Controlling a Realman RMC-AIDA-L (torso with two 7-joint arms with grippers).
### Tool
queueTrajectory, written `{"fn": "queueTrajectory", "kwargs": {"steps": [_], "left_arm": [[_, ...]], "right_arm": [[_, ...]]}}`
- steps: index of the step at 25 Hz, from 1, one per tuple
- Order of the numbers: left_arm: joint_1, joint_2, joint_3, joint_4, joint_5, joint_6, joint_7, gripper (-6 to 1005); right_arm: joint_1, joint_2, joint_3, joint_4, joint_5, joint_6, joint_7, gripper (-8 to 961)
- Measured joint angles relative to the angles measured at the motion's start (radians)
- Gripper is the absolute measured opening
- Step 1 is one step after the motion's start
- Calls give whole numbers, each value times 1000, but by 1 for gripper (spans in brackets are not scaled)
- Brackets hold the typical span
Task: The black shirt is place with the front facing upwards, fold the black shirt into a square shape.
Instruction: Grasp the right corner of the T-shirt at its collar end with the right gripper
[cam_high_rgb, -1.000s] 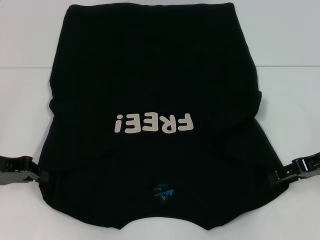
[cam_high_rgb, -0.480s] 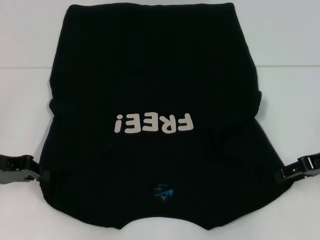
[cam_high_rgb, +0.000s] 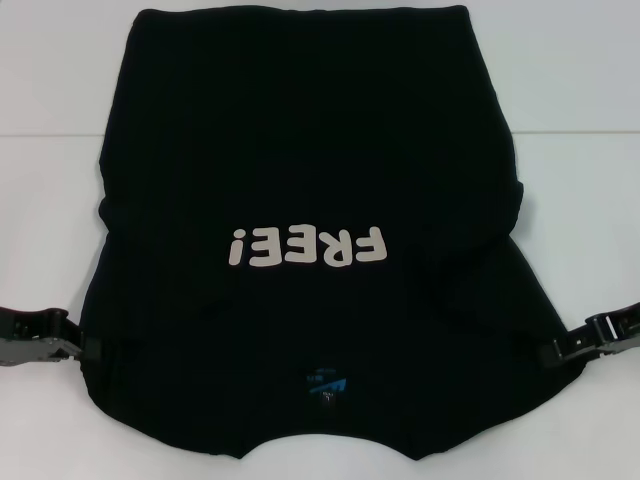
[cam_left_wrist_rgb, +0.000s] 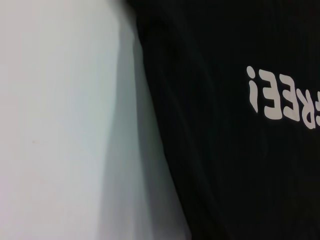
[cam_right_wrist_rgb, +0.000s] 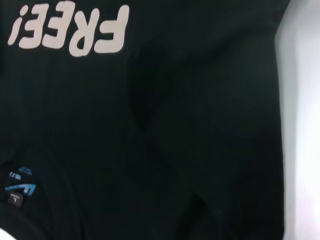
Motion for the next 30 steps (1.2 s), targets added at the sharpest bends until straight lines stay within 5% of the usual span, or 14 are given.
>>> {"fn": "queueTrajectory", "kwargs": {"steps": [30], "left_arm": [[-2, 1, -3, 0, -1, 0, 0, 0]], "right_arm": [[13, 11, -9, 0, -31, 3, 1, 714]]}}
